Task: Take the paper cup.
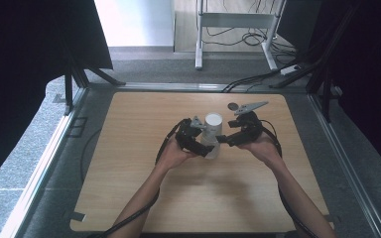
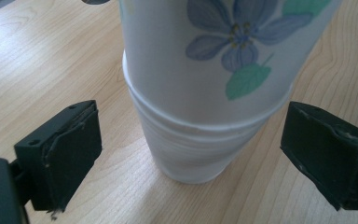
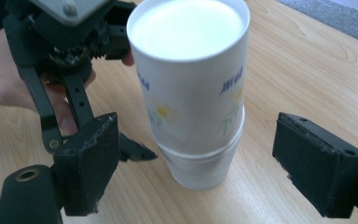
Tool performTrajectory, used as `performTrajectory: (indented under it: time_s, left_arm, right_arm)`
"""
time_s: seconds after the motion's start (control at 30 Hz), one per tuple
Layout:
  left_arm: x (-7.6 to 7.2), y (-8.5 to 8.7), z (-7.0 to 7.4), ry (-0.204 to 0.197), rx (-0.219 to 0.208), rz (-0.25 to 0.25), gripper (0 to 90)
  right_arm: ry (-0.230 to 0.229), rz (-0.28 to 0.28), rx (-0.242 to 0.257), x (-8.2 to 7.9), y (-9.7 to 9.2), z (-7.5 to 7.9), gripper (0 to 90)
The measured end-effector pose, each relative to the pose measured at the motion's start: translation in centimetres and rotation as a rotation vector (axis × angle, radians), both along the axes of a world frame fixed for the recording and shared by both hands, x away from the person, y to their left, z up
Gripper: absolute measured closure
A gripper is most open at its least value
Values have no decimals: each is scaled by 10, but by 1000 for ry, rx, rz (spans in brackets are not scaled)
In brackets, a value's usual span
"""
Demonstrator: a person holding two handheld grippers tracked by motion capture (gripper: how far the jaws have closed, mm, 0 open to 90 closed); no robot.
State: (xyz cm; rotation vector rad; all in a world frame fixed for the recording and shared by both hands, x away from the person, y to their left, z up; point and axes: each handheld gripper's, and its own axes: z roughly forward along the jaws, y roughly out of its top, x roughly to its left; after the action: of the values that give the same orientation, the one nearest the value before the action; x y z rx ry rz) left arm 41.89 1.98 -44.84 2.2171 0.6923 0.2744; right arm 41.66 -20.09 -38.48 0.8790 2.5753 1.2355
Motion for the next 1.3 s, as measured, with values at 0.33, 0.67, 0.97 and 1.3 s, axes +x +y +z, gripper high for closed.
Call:
performTrajectory:
  time_s: [0.33,0.67,0.97,1.3]
  left_arm:
    - [4,-2,1,4,-22,-18,141]
    - [3,-3,0,4,-25,-28,208]
    - [2,-3,1,-2,-15,-32,217]
    - [1,-3,1,-11,0,-30,222]
  right_arm:
    - [-16,16,5,8,10,13,190]
    - [-35,31,5,17,19,22,221]
    - [-46,61,-5,23,29,28,340]
    - [-74,56,-22,21,30,37,373]
